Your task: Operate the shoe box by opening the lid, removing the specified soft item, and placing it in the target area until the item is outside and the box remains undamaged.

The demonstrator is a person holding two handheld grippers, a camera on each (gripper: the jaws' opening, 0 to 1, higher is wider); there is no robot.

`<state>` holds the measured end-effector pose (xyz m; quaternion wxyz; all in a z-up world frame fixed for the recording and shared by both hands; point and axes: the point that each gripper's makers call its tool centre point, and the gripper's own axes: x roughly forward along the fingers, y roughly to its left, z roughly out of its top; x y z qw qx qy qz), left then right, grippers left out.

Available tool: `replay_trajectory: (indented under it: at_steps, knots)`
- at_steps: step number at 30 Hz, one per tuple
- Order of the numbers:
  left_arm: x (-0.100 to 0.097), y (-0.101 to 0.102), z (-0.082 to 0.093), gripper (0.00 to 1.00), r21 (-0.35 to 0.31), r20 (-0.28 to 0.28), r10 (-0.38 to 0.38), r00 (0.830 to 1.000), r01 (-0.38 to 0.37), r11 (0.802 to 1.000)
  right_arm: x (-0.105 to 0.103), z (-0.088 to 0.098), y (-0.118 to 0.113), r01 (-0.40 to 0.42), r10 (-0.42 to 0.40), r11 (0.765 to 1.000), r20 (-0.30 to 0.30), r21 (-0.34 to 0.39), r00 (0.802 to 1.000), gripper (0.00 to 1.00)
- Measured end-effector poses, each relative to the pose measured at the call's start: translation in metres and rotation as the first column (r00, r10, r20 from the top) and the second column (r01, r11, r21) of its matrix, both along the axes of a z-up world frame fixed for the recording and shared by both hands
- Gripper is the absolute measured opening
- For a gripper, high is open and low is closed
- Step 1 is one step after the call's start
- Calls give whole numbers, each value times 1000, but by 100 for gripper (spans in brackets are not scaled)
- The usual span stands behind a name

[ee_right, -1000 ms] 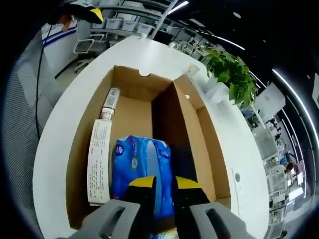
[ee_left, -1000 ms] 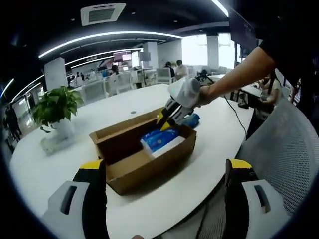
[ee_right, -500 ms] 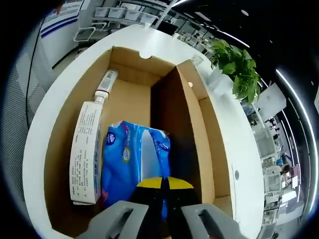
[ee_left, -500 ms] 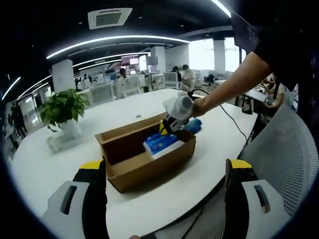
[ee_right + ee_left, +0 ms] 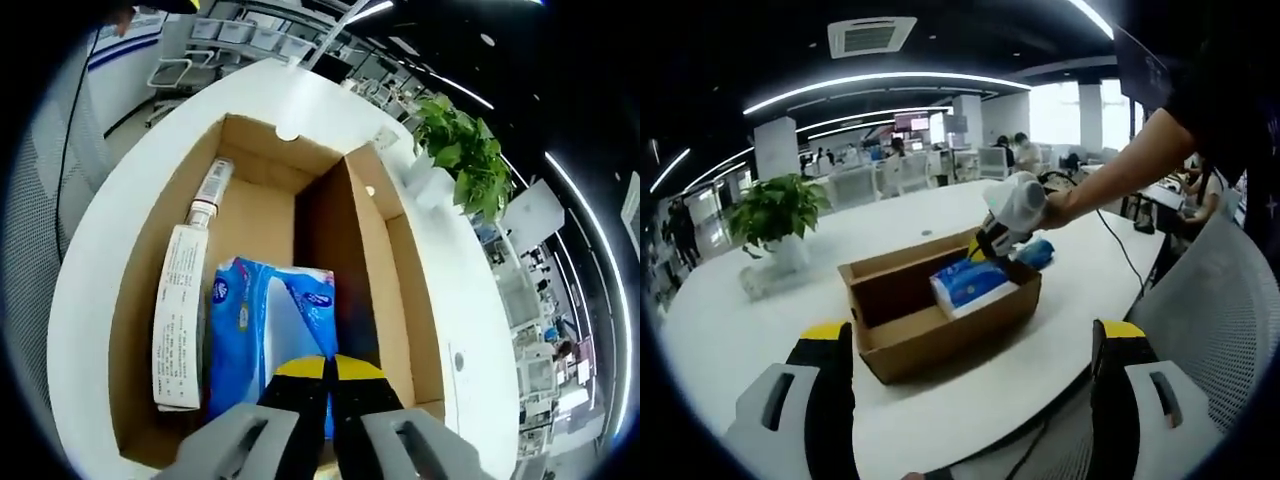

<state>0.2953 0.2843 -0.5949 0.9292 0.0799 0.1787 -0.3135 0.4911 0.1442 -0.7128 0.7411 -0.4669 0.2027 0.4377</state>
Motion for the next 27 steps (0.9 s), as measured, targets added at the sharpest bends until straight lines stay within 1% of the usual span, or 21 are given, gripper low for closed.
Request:
replay_trajectory:
  at_steps: [1, 10, 15, 23, 27]
  knots:
    - [0, 0, 0, 99, -2, -1, 0, 1000, 0, 1000, 0, 4, 1, 3, -3, 1000, 4, 15, 1000, 0]
    - [-1, -2, -1, 99, -8, -4, -7, 1000, 7, 1000, -3, 36, 3, -15, 12, 998, 57, 56, 998, 0]
    - [-1, -3, 0, 99, -9, -1, -6, 1000, 6, 1000, -5, 54, 7, -26, 20, 996, 73, 80, 997, 0]
    - [-2, -4, 0, 99, -12, 2, -3, 1000, 3, 1000, -9, 80, 14, -53, 43, 994, 106, 94, 993, 0]
    - [-3, -4, 0, 99, -5, 7, -3, 1000, 3, 1000, -10, 92, 15, -55, 43, 993, 113, 105, 993, 0]
